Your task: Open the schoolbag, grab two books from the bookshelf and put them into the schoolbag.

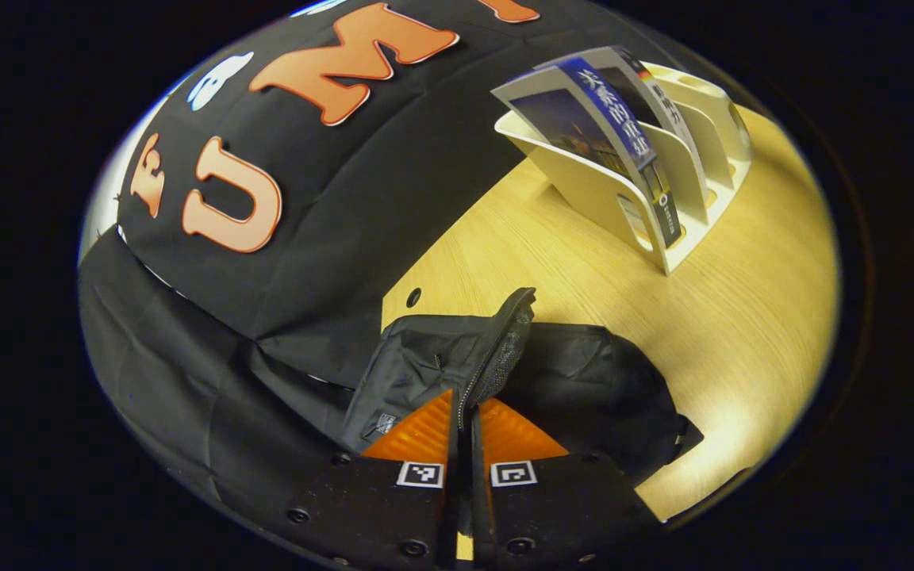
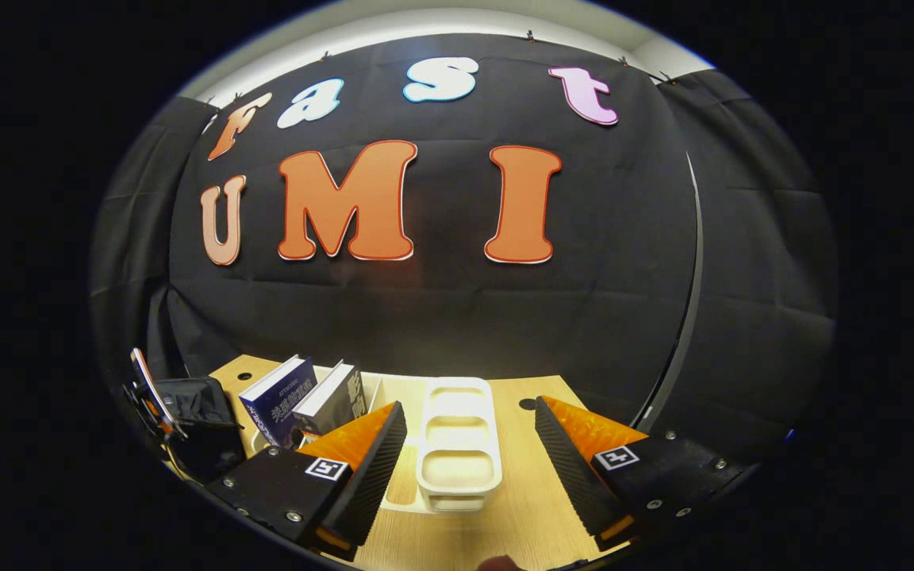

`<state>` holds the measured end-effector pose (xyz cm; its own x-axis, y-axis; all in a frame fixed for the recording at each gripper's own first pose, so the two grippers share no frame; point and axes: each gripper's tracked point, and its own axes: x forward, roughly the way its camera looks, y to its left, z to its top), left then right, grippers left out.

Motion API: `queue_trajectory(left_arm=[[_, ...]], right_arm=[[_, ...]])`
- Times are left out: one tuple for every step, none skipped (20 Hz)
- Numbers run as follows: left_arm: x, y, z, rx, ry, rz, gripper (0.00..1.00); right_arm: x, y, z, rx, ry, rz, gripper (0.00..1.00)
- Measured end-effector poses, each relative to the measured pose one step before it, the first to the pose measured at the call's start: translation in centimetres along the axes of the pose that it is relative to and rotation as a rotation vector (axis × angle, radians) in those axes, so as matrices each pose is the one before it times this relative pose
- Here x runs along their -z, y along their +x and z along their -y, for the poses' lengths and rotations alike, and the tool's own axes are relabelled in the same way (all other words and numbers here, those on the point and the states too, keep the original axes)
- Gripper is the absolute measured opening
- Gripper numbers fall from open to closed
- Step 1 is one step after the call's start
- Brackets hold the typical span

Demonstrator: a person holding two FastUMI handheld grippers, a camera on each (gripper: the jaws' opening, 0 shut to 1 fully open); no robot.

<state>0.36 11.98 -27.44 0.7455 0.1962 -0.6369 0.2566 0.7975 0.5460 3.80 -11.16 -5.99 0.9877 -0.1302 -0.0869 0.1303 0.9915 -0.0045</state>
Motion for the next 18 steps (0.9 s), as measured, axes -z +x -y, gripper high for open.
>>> queue_trajectory(left_arm=[[0.099, 0.071, -0.293, 0.04587, -0.02470, -0.00134, 0.07], [-0.121, 0.038, -0.335, 0.04180, -0.02210, 0.00613, 0.07], [-0.108, 0.044, -0.340, 0.05270, -0.02279, 0.00048, 0.05], [-0.203, -0.124, -0.219, 0.05523, -0.01721, 0.00441, 0.06], [-0.145, 0.042, -0.335, 0.05778, -0.01692, 0.00341, 0.05], [-0.149, -0.166, -0.310, 0.04852, -0.01374, -0.00116, 0.05], [-0.078, -0.201, -0.441, 0.04797, -0.01233, 0.00563, 0.05], [-0.088, 0.009, -0.560, 0.04440, -0.01017, -0.00041, 0.05], [-0.246, -0.418, -0.549, 0.04791, -0.00840, 0.00331, 0.04], [-0.027, -0.038, -0.340, 0.05181, -0.01466, -0.00541, 0.04], [-0.080, -0.169, -0.243, 0.04967, -0.01130, -0.00341, 0.04], [-0.109, -0.177, -0.307, 0.04431, -0.01039, -0.00654, 0.04], [-0.050, -0.430, -0.281, 0.04497, -0.01219, -0.00701, 0.04], [-0.261, -0.336, -0.276, 0.03787, -0.01089, -0.00511, 0.04], [-0.396, -0.365, -0.483, 0.02640, 0.00192, -0.00465, 0.04], [-0.354, -0.325, -0.331, 0.02484, 0.00598, -0.00623, 0.04], [-0.287, -0.495, -0.233, 0.02036, 0.00474, -0.00142, 0.04], [-0.398, -0.370, -0.239, 0.01223, 0.00995, 0.00054, 0.04]], right_arm=[[-0.229, -0.082, -0.493, 0.01178, -0.00304, -0.00382, 0.97], [-0.089, -0.090, -0.675, 0.01124, -0.00492, -0.00797, 0.97], [-0.227, -0.152, -0.803, 0.01255, -0.00612, -0.00544, 0.97], [-0.174, -0.309, -0.822, 0.01609, -0.00839, -0.00655, 0.97], [-0.247, -0.256, -1.044, 0.01461, -0.01035, -0.00825, 0.97], [-0.150, -0.360, -1.066, 0.01712, -0.01364, -0.01482, 0.97], [-0.240, -0.389, -1.318, 0.00732, -0.01099, -0.01288, 0.96], [-0.457, -0.493, -1.536, 0.00010, -0.00388, -0.00622, 0.97], [-0.616, -0.263, -1.627, -0.00500, -0.00096, -0.00727, 0.97], [-0.432, -0.208, -1.376, 0.00183, -0.00507, -0.00482, 0.97], [-0.452, -0.161, -1.146, 0.00725, -0.01192, -0.00587, 0.97], [-0.573, 0.003, -1.086, 0.01300, -0.01397, -0.00602, 0.97], [-0.463, -0.099, -0.932, 0.01352, -0.01225, -0.01503, 0.97], [-0.264, -0.052, -1.102, 0.00304, -0.00538, -0.02183, 0.97], [-0.238, -0.134, -1.211, -0.00802, -0.00111, -0.02592, 0.97], [-0.061, -0.004, -1.271, -0.01189, -0.00256, -0.03327, 0.97], [-0.100, 0.031, -1.118, -0.00627, -0.00616, -0.03599, 0.97], [-0.163, 0.049, -0.985, -0.00669, -0.00593, -0.02875, 0.97]])
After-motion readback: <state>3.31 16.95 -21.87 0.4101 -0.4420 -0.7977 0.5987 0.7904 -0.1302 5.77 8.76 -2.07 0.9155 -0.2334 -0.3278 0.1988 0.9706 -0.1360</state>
